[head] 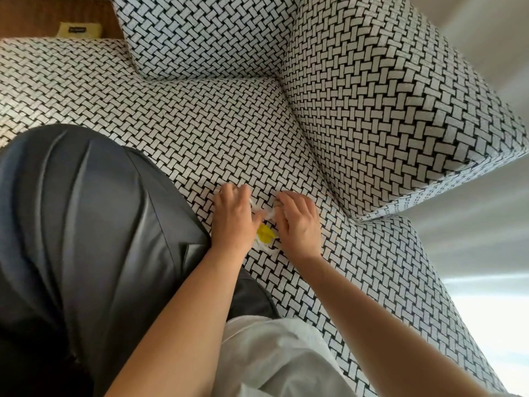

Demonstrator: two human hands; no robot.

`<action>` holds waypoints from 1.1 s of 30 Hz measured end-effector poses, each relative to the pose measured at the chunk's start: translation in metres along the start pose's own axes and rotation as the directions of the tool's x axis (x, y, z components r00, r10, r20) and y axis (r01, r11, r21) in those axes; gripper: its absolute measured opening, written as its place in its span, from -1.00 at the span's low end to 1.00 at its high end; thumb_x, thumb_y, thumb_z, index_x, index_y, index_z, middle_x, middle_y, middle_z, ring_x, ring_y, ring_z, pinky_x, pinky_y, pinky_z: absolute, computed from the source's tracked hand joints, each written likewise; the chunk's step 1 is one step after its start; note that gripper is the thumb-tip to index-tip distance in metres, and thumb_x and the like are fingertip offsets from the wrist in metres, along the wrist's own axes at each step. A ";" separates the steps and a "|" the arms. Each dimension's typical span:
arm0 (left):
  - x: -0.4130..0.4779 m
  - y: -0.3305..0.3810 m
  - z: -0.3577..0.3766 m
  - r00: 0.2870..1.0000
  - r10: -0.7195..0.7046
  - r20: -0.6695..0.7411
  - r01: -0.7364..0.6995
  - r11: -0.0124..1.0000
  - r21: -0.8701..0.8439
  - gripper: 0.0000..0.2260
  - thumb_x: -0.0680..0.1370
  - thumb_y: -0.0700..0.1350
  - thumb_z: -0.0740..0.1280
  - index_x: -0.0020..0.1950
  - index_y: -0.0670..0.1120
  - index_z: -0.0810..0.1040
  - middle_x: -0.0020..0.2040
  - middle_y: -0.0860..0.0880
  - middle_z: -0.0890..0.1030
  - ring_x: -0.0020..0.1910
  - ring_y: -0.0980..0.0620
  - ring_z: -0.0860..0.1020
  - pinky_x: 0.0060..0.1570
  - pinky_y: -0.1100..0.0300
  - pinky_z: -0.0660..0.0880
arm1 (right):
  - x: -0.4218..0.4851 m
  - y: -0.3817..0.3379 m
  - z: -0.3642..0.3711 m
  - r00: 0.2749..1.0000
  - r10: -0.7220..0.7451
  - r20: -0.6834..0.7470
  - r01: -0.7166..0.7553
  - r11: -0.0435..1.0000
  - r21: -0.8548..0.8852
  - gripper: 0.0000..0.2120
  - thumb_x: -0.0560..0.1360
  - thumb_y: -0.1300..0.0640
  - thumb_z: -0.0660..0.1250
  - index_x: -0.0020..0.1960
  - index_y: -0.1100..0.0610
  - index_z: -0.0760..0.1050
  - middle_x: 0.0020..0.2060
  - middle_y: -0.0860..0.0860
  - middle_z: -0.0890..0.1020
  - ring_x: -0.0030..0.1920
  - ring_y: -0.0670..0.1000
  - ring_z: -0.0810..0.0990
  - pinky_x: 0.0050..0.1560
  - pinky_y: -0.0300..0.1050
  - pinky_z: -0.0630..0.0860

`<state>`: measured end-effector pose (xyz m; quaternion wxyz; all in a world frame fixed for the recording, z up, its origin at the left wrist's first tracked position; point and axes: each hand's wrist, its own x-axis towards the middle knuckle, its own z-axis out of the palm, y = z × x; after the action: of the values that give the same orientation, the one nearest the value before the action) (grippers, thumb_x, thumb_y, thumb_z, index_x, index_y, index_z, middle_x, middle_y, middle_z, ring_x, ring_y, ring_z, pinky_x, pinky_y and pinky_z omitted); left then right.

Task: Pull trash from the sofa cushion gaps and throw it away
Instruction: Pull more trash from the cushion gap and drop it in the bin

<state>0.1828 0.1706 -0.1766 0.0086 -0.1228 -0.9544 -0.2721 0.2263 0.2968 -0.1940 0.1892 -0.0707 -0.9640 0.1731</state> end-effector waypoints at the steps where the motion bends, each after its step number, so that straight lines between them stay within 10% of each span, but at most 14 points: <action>1: 0.000 0.000 0.001 0.999 0.028 -0.019 -0.028 0.999 0.023 -0.63 0.47 0.07 0.35 0.15 -0.11 0.38 0.13 -0.11 0.37 0.09 -0.02 0.36 -0.07 0.27 0.33 | -0.001 0.000 -0.002 1.000 -0.017 -0.002 0.017 1.000 -0.001 -0.72 0.54 0.09 0.15 0.13 0.16 0.53 0.03 0.04 0.60 0.05 0.05 0.48 0.07 -0.02 0.47; 9: 0.004 0.005 0.001 0.987 0.155 0.038 -0.158 0.983 0.097 -0.85 0.59 -0.07 0.21 -0.03 -0.13 0.50 -0.16 -0.01 0.51 -0.24 0.07 0.44 -0.35 0.27 0.29 | 0.000 -0.002 -0.002 0.996 -0.085 0.014 0.085 0.994 -0.070 -0.77 0.53 0.01 0.18 0.00 0.10 0.54 -0.23 -0.02 0.61 -0.22 0.02 0.56 -0.10 -0.08 0.41; 18: 0.012 0.012 -0.028 0.932 -0.359 0.059 0.331 0.770 -0.546 -0.73 0.62 -0.15 0.10 -0.24 -0.18 0.43 -0.35 -0.01 0.42 -0.45 0.15 0.37 -0.58 0.40 0.31 | 0.019 -0.011 -0.012 0.993 0.117 -0.013 -0.109 0.953 0.281 -0.76 0.47 0.17 0.17 -0.25 0.22 0.55 -0.41 0.00 0.56 -0.52 -0.09 0.48 -0.55 -0.27 0.43; 26: 0.041 -0.011 -0.113 0.956 -0.274 -0.101 0.179 0.822 -0.541 -0.77 0.60 -0.20 0.10 -0.02 -0.23 0.54 -0.13 -0.06 0.53 -0.22 0.06 0.44 -0.33 0.30 0.32 | 0.085 -0.083 -0.041 0.906 0.302 0.296 -0.422 0.693 0.584 -0.80 0.50 0.31 0.17 -0.22 0.12 0.49 -0.45 -0.03 0.48 -0.57 -0.18 0.27 -0.57 -0.32 0.27; 33: 0.057 -0.057 -0.204 0.927 -0.258 -0.272 0.073 0.836 -0.543 -0.58 0.62 -0.09 0.12 -0.45 -0.09 0.23 -0.52 -0.01 0.26 -0.51 0.04 0.29 -0.47 0.19 0.27 | 0.143 -0.182 -0.043 0.933 0.094 0.347 -0.324 0.639 0.698 -0.84 0.51 0.23 0.21 -0.19 0.22 0.52 -0.46 0.02 0.47 -0.47 -0.05 0.35 -0.49 -0.19 0.32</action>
<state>0.1035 0.0308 -0.0279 0.1129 0.0120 -0.8352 -0.5380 0.0986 0.1701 -0.0423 0.0424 -0.0741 -0.8095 0.5808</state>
